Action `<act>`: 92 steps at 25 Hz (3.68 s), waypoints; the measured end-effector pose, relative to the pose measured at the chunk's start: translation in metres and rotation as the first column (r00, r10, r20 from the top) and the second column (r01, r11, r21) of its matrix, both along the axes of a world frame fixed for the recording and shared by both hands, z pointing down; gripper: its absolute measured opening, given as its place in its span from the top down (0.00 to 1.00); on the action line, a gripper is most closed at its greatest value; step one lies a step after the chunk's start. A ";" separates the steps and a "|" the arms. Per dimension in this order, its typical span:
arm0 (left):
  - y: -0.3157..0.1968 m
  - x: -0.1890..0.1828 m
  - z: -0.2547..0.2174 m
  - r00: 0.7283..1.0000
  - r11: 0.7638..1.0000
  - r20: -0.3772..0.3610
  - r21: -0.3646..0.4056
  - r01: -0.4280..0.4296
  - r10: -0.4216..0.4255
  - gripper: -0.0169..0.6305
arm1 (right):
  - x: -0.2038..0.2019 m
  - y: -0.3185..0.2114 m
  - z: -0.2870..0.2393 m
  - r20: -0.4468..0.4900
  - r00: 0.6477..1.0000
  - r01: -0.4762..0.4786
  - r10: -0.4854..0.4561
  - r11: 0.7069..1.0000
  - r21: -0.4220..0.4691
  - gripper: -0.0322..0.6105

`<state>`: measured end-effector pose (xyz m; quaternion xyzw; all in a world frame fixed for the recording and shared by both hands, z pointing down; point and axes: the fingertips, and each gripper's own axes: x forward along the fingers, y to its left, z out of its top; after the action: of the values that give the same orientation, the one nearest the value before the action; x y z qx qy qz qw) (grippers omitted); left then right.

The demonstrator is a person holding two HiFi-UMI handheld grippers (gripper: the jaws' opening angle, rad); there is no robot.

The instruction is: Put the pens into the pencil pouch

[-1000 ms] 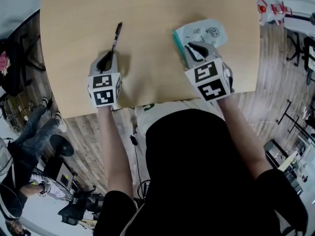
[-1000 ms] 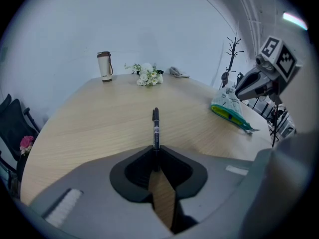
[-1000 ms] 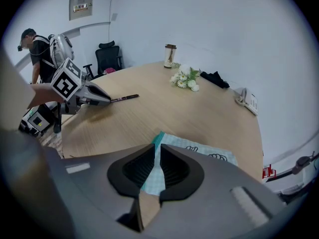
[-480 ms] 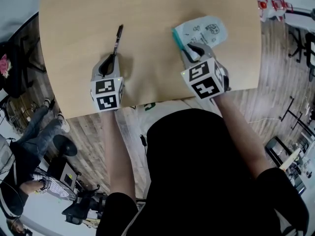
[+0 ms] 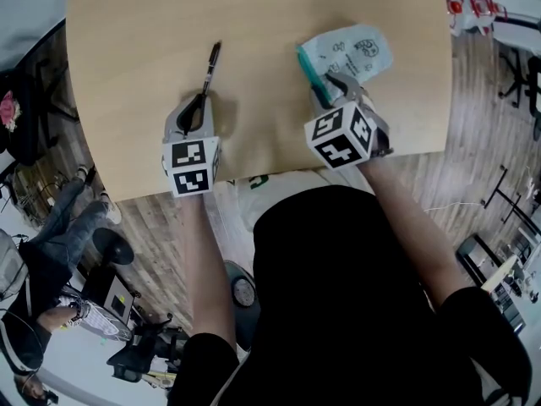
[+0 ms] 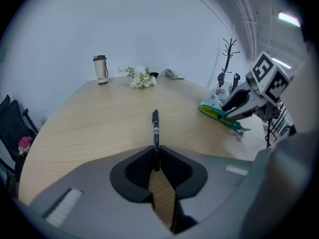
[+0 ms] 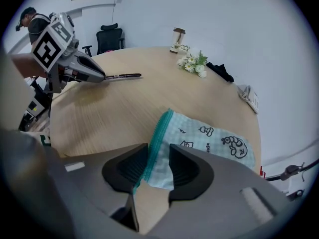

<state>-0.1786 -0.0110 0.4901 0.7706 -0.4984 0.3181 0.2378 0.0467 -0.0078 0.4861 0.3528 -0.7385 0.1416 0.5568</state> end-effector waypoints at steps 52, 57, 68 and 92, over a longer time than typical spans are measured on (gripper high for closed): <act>0.022 0.166 -0.030 0.869 0.884 -0.165 0.064 -0.463 0.467 0.92 | 0.025 -0.019 -0.067 0.188 0.976 -0.135 0.114 0.986 0.103 0.89; 0.015 0.179 -0.031 0.854 0.871 -0.170 0.064 -0.488 0.491 0.92 | 0.031 -0.020 -0.071 0.189 0.974 -0.143 0.121 0.984 0.106 0.89; 0.000 0.203 -0.034 0.835 0.850 -0.160 0.090 -0.518 0.526 0.92 | 0.030 -0.014 -0.070 0.201 0.971 -0.152 0.131 0.984 0.092 0.89; -0.023 0.246 -0.041 0.822 0.839 -0.171 0.137 -0.526 0.543 0.92 | 0.034 -0.005 -0.073 0.255 0.959 -0.147 0.123 0.986 0.079 0.89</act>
<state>0.0669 -0.0339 0.4490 0.9169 -0.2483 0.2706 0.1563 0.0811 -0.0125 0.4131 0.4085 -0.7828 0.1862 0.4308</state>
